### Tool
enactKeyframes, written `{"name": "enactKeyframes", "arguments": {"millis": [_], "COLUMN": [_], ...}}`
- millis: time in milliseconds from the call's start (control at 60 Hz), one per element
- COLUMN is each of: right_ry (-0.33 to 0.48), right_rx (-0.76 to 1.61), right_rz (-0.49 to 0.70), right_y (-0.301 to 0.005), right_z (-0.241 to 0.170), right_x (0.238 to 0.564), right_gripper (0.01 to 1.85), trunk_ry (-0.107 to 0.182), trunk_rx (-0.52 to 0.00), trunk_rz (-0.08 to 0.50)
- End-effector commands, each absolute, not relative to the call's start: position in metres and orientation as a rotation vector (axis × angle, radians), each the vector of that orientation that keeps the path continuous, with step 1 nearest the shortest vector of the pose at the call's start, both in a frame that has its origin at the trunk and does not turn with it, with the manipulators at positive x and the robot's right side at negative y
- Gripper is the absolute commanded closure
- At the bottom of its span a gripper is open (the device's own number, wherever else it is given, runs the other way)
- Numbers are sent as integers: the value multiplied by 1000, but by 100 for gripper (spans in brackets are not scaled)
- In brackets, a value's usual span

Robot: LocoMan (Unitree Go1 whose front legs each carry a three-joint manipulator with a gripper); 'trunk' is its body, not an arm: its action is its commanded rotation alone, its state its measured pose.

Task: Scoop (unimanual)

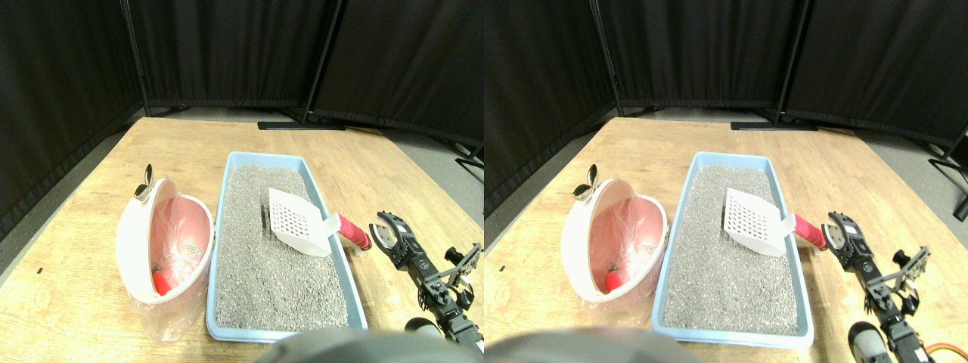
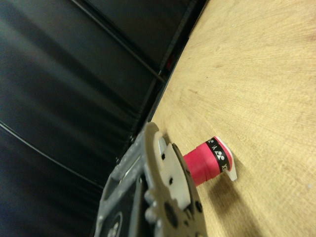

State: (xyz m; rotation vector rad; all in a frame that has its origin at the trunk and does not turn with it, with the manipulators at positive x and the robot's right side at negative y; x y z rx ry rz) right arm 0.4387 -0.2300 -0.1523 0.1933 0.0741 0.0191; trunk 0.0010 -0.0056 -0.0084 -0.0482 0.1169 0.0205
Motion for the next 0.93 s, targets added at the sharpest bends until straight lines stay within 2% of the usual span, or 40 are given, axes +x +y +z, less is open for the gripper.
{"name": "enactKeyframes", "arguments": {"millis": [17, 400, 933], "right_ry": [39, -7, 21], "right_rx": [202, 126, 97], "right_rz": [43, 51, 29], "right_y": [-228, -233, -221], "right_z": [-144, -149, -156], "right_x": [434, 416, 410], "right_gripper": [181, 181, 181], "trunk_ry": [97, 107, 110], "trunk_rx": [-66, -53, -55], "trunk_rz": [1, -35, -40]}}
